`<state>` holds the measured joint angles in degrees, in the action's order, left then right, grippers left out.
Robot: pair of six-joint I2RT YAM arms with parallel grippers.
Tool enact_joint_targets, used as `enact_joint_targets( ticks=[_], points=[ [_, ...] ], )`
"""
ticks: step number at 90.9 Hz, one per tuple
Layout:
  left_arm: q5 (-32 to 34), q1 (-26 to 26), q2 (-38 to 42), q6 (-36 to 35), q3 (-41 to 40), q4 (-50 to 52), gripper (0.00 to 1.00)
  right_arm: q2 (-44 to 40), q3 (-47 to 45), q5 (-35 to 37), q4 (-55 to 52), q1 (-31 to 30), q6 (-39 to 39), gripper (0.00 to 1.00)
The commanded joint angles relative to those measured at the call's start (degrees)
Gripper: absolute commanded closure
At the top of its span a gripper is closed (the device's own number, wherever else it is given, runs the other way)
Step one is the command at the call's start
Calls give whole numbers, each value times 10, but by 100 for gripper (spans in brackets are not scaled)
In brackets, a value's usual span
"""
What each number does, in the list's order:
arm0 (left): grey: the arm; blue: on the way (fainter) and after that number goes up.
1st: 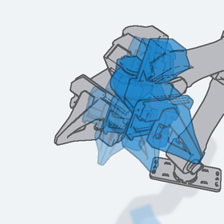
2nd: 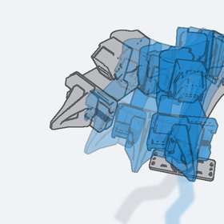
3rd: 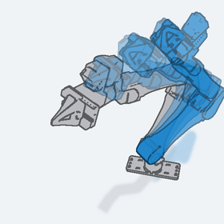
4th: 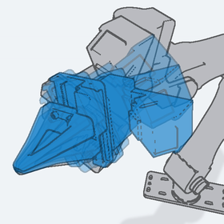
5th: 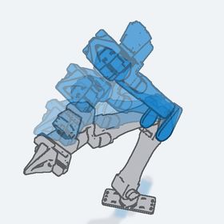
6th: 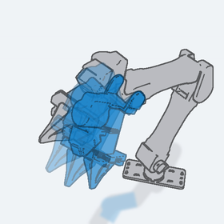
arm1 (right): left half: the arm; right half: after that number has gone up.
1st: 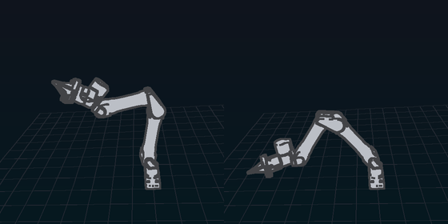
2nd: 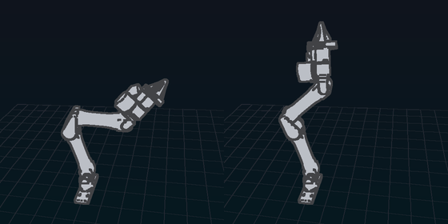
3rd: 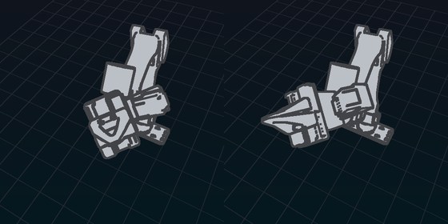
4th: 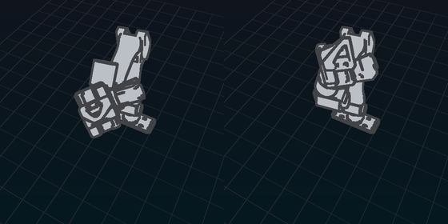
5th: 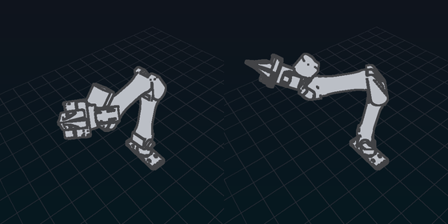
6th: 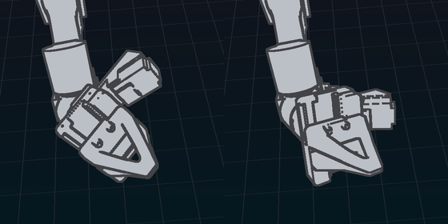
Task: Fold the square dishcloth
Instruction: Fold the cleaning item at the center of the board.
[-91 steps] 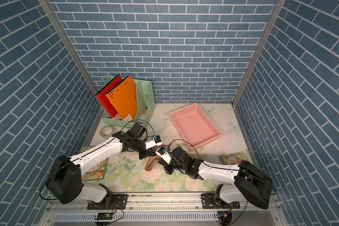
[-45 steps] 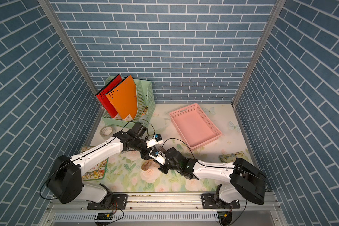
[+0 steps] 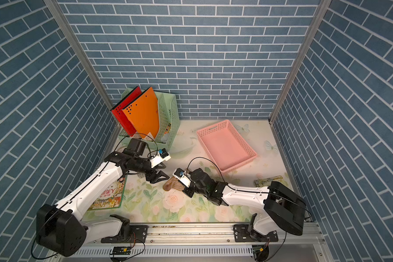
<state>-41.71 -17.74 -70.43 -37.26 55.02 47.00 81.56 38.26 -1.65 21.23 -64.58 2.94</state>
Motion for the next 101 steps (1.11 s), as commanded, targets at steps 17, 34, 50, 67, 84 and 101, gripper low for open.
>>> enact_joint_targets(
  ticks=[17,34,50,67,84,101],
  points=[
    [20,-23,-7,-86,-52,1,16,-1,-22,-2,10,16,-52,100],
    [66,-82,-24,-70,-66,-40,15,-6,-34,1,19,22,-73,100],
    [91,-109,-30,-54,-83,-72,14,1,-33,-8,29,30,-94,100],
    [140,-120,-33,-10,-91,-140,22,9,-31,-16,47,34,-126,100],
    [227,-120,-35,-3,-107,-194,56,-4,-45,-13,48,39,-160,100],
    [212,-120,-34,-35,-95,-151,89,-29,-58,-11,48,43,-197,73]
  ],
)
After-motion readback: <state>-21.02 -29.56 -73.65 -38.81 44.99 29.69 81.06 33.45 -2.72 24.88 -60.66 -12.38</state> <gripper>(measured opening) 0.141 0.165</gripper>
